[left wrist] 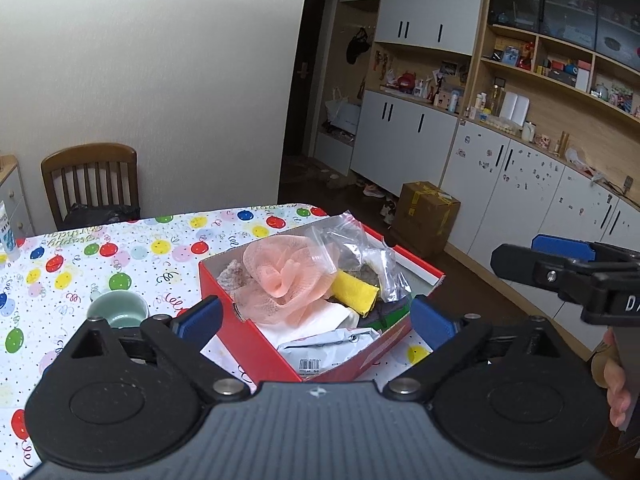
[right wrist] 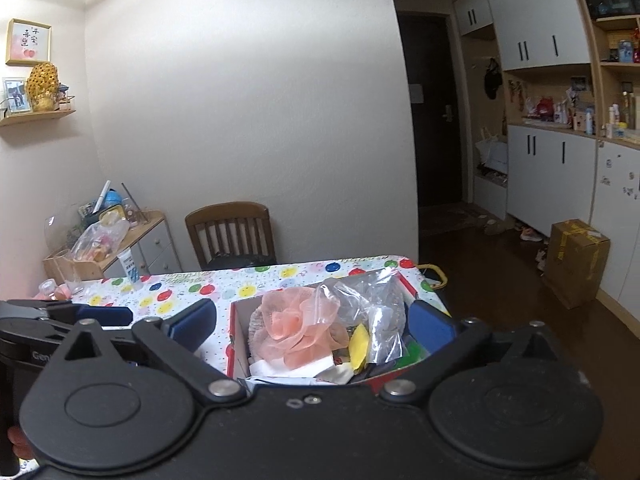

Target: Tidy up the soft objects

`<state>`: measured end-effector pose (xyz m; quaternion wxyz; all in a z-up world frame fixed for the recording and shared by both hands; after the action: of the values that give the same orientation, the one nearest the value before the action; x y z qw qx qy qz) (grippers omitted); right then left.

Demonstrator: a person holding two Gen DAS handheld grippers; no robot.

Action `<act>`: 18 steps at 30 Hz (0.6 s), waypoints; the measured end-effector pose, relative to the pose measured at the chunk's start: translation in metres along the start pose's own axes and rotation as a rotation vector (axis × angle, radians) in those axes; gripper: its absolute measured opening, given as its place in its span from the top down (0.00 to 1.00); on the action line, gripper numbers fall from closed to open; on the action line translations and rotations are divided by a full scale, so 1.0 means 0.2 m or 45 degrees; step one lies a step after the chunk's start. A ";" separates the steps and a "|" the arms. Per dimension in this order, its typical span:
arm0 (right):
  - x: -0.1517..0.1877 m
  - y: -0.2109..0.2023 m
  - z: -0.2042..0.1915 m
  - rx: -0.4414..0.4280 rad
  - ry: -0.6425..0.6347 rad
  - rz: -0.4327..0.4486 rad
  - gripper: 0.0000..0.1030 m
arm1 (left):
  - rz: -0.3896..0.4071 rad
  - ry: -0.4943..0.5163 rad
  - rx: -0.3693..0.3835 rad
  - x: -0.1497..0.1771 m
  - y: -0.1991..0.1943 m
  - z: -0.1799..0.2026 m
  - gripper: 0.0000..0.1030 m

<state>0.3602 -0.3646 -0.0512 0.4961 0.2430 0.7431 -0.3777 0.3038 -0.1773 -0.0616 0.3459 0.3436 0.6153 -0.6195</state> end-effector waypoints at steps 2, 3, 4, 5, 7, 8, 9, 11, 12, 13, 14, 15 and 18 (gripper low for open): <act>0.02 -0.01 -0.02 0.015 -0.006 0.009 0.00 | 0.006 0.004 0.007 0.00 -0.02 0.00 0.02; 0.03 -0.02 -0.03 0.023 -0.007 0.012 0.00 | 0.008 0.008 0.008 0.01 -0.03 0.00 0.02; 0.05 -0.03 -0.04 0.030 -0.002 0.018 0.00 | 0.010 0.011 0.010 0.01 -0.03 -0.01 0.02; 0.06 -0.03 -0.04 0.032 0.004 0.020 0.00 | 0.012 0.015 0.013 0.01 -0.04 -0.01 0.02; 0.08 -0.04 -0.06 0.035 0.016 0.021 0.00 | 0.020 0.021 0.015 0.02 -0.05 -0.01 0.02; 0.08 -0.04 -0.07 0.038 0.018 0.024 0.00 | 0.023 0.024 0.016 0.02 -0.06 -0.01 0.02; 0.09 -0.05 -0.08 0.040 0.019 0.025 0.00 | 0.025 0.026 0.015 0.02 -0.07 -0.02 0.02; 0.10 -0.06 -0.09 0.047 0.021 0.029 0.00 | 0.030 0.029 0.025 0.02 -0.08 -0.02 0.02; 0.10 -0.07 -0.10 0.051 0.024 0.032 0.00 | 0.030 0.027 0.028 0.03 -0.08 -0.02 0.02; 0.10 -0.07 -0.10 0.053 0.028 0.034 0.00 | 0.027 0.025 0.029 0.03 -0.09 -0.03 0.02; 0.11 -0.08 -0.11 0.058 0.033 0.037 0.00 | 0.025 0.024 0.029 0.03 -0.09 -0.03 0.02; 0.11 -0.08 -0.11 0.062 0.038 0.041 0.00 | 0.026 0.022 0.030 0.03 -0.09 -0.03 0.02; 0.11 -0.10 -0.12 0.074 0.044 0.048 0.00 | 0.022 0.019 0.038 0.04 -0.10 -0.04 0.02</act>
<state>0.3237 -0.3576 -0.0608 0.4828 0.2776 0.7358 -0.3854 0.2825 -0.1694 -0.0581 0.3414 0.3585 0.6057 -0.6229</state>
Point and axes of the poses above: each gripper's, at about its wrist camera, not at the fingertips, and y roughly the way its jaws point, z to its right, x to its underside, the point moved 7 cm from there along y, roughly the way its jaws point, and after that the axes turned 14 degrees about -x, right-handed, at the moved point
